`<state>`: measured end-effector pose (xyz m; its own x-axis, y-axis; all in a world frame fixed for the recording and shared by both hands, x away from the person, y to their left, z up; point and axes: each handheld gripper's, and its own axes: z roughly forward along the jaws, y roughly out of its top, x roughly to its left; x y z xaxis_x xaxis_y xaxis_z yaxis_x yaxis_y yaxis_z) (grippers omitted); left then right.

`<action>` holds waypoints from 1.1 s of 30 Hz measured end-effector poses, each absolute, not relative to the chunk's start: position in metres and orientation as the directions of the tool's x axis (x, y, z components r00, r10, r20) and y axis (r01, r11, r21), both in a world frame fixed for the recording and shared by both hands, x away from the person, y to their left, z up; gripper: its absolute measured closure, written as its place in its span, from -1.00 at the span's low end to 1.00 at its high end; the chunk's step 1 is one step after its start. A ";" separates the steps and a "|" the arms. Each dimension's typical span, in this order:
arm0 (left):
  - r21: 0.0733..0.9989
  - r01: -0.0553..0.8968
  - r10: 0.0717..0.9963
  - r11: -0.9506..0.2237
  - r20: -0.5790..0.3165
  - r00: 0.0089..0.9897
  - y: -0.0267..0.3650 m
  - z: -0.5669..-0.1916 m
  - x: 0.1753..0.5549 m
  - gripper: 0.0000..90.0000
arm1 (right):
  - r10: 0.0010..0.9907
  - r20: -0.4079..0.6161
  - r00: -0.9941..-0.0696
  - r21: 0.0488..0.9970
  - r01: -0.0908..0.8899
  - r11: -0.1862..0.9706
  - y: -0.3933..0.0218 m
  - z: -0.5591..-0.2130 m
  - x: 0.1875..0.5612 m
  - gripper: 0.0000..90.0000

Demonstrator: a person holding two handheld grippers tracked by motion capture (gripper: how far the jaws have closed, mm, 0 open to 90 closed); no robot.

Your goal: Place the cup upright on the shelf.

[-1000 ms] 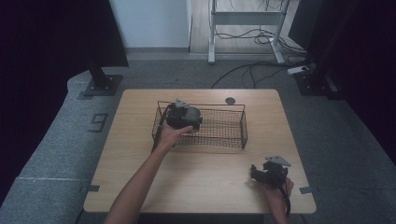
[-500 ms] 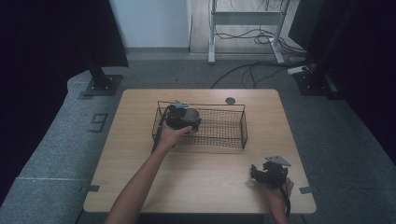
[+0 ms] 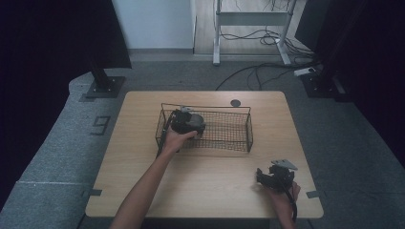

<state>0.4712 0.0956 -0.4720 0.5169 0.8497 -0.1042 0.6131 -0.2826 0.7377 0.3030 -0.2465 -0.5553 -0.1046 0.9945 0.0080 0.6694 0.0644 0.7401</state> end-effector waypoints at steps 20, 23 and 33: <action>0.701 0.652 0.854 -0.290 -0.118 0.507 0.095 -0.491 0.476 -0.67 | 0.995 0.009 -0.104 0.739 0.671 0.063 -0.246 -0.555 0.303 -0.70; 0.699 0.652 0.852 -0.294 -0.117 0.510 0.095 -0.492 0.476 -0.67 | 0.994 0.008 -0.105 0.740 0.669 0.065 -0.247 -0.555 0.303 -0.70; 0.688 0.656 0.863 -0.311 -0.085 0.499 0.093 -0.492 0.475 -0.69 | 0.994 0.008 -0.105 0.740 0.669 0.064 -0.246 -0.555 0.303 -0.69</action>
